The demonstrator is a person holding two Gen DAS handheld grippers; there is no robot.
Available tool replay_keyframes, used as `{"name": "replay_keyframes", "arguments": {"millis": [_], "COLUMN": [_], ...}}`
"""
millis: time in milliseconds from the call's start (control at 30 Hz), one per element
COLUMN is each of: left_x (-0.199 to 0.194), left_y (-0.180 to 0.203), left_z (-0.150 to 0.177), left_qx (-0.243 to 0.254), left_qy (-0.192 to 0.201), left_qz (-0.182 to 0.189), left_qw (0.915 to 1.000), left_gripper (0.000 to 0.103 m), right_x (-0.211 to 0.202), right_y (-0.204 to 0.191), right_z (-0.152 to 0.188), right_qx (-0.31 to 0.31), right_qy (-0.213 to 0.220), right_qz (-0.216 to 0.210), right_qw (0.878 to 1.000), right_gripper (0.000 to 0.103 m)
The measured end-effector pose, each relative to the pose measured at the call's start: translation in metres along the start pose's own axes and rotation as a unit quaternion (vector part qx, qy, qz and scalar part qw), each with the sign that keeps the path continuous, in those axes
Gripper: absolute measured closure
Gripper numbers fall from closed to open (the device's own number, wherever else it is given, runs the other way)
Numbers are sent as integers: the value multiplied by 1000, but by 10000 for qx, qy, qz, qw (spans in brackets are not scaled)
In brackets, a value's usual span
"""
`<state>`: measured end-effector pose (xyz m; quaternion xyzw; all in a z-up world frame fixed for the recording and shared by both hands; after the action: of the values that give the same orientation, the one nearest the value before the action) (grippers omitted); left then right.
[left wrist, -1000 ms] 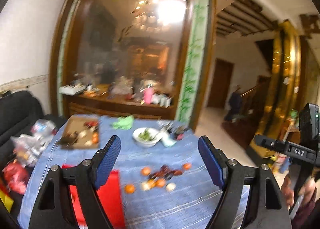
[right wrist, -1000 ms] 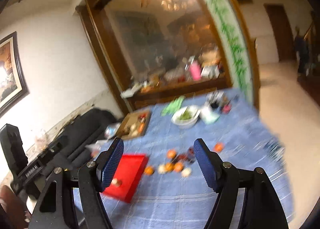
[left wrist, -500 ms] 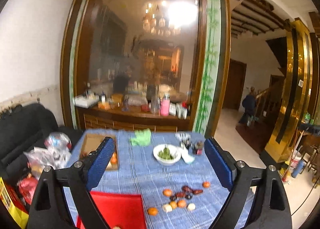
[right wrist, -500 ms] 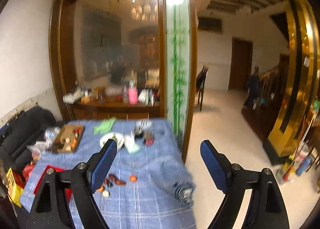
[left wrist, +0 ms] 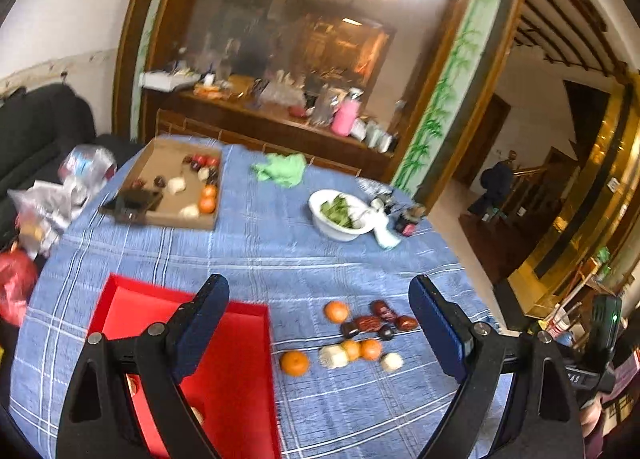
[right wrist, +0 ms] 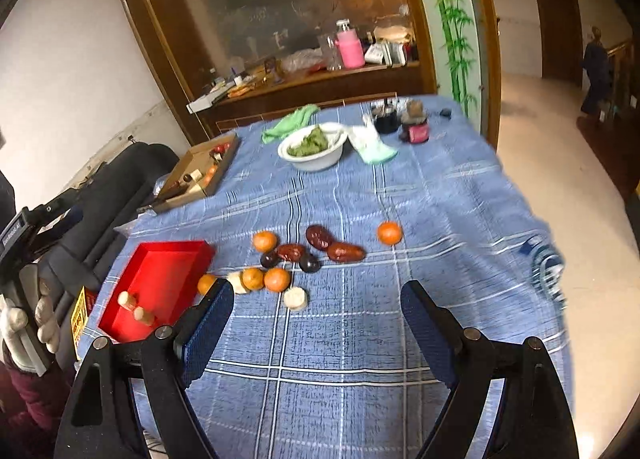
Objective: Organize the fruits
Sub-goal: 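Lift both tools out of the red tray and return toward the fruit pile, then grasp a pale cube with the left tool while the right tool grasps a pale round piece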
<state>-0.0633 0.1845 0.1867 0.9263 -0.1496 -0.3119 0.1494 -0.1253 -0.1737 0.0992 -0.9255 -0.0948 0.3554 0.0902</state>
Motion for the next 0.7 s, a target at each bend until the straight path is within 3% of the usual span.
{"name": "replay_keyframes", "arguments": {"millis": [100,200,367,433,533,567,600,700], "left_x": [22,49,92,108,128,133,137,153], "left_y": [-9,-14,-8,-2,10,14,17,27], "left_z": [14,33,67,75,87,90,91,101], "left_qx": [4,-133,-258,-264,27,170,276,757], "left_qy": [-147,-472,-980,-1173,-1411,-1456,-1490,-1644], "left_qz": [-245,-265,-153,-114,-136,-198,-256,-369], "left_qw": [9996,9984,9947,9927,9899,9890,9881,9828], "left_gripper": [12,12,14,24,41,43,46,46], "right_x": [32,68,98,108,121,125,133,153], "right_y": [9,19,16,8,-5,-9,-13,-20], "right_z": [8,10,15,19,23,24,25,32], "right_qx": [-4,54,-54,-246,-604,-710,-807,-803], "right_qy": [-169,-401,-585,-623,-597,-615,-675,-961], "right_qz": [167,346,67,-121,-194,-195,-239,-637], "right_qw": [9997,9986,9983,9977,9962,9954,9942,9901], "right_gripper": [14,14,15,17,26,34,42,49]}}
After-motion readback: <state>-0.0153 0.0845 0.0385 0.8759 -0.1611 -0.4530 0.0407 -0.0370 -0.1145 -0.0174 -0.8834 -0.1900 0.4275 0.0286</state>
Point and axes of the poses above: each gripper's, at about its wrist camera, not at the fingertips, and x roughly the way its jaws point, y to its right, z to its underside, the point moved 2 cm from there along x, roughly the way its jaws point, and after that the axes turned 4 degrees about -x, right-handed, at the moved point
